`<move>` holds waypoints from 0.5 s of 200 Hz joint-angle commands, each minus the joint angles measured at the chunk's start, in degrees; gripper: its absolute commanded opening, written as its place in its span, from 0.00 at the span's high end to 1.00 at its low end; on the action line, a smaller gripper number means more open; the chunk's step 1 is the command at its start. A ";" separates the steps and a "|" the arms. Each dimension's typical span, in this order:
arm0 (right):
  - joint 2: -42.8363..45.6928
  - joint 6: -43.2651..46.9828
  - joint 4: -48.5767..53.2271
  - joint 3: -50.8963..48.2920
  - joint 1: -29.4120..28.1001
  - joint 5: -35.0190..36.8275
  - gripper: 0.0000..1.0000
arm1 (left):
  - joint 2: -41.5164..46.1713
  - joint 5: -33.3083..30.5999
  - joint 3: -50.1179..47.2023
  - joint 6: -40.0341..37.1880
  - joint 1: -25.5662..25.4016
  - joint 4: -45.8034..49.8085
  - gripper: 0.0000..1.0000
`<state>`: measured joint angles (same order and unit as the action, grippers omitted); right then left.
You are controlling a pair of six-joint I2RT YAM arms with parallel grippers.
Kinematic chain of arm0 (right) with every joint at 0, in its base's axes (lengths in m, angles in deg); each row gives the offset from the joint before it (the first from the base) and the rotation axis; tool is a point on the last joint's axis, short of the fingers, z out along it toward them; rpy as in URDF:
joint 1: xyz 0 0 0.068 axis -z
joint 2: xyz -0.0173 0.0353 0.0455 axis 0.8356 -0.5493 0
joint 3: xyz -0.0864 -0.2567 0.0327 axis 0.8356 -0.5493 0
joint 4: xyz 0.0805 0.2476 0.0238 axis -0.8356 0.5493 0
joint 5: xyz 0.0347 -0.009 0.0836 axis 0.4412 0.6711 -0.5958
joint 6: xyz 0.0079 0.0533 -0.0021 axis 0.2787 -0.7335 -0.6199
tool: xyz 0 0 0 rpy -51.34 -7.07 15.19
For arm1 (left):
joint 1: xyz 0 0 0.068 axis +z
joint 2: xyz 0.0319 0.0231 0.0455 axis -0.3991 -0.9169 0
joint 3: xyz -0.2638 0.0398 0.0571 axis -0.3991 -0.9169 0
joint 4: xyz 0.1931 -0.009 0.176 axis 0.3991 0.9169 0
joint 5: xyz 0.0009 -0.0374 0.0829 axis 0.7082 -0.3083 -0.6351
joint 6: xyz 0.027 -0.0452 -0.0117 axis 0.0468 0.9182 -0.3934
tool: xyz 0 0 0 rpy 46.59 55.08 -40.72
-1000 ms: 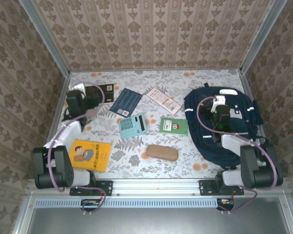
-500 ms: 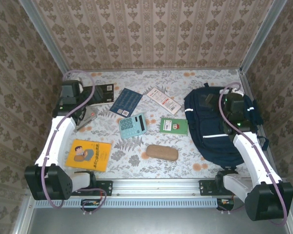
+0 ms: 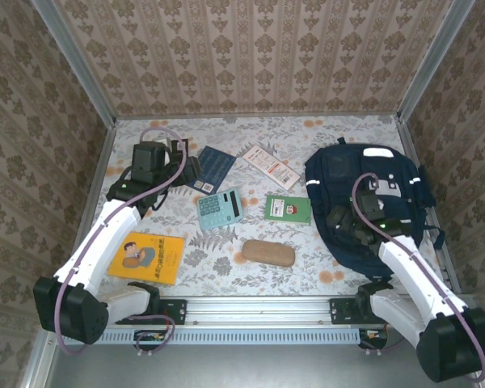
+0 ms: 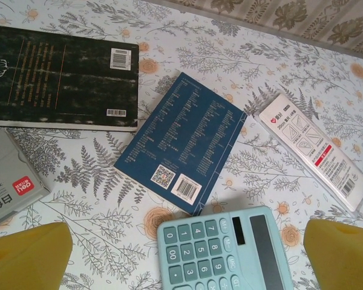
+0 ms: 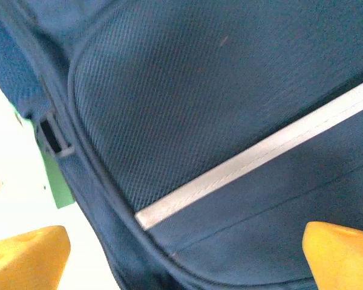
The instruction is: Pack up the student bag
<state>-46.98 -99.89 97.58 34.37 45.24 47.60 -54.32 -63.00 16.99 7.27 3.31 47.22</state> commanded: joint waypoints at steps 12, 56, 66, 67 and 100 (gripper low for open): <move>-9.07 -6.21 -9.32 0.56 -8.22 -2.89 0.00 | -0.26 -1.91 -0.61 0.78 -0.88 1.68 0.00; -23.23 -7.04 -17.23 11.93 -17.70 -5.02 0.00 | -0.42 -2.23 -0.64 -0.39 -1.89 2.15 0.00; -27.25 -6.88 -18.21 14.98 -18.53 -5.93 0.01 | -0.52 -2.19 -0.81 -0.42 -2.02 2.07 0.00; -27.71 -6.88 -18.26 15.36 -18.58 -6.01 0.01 | -0.52 -2.14 -0.77 -0.50 -2.02 2.10 0.00; -39.25 -4.91 -17.33 27.60 -19.66 -7.98 0.00 | -0.91 -1.75 -1.26 -0.90 -2.29 1.56 0.00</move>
<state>-79.80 -105.27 82.52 54.10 26.33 43.34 -54.65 -64.14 16.69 7.38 1.50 48.12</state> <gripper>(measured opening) 0.996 0.999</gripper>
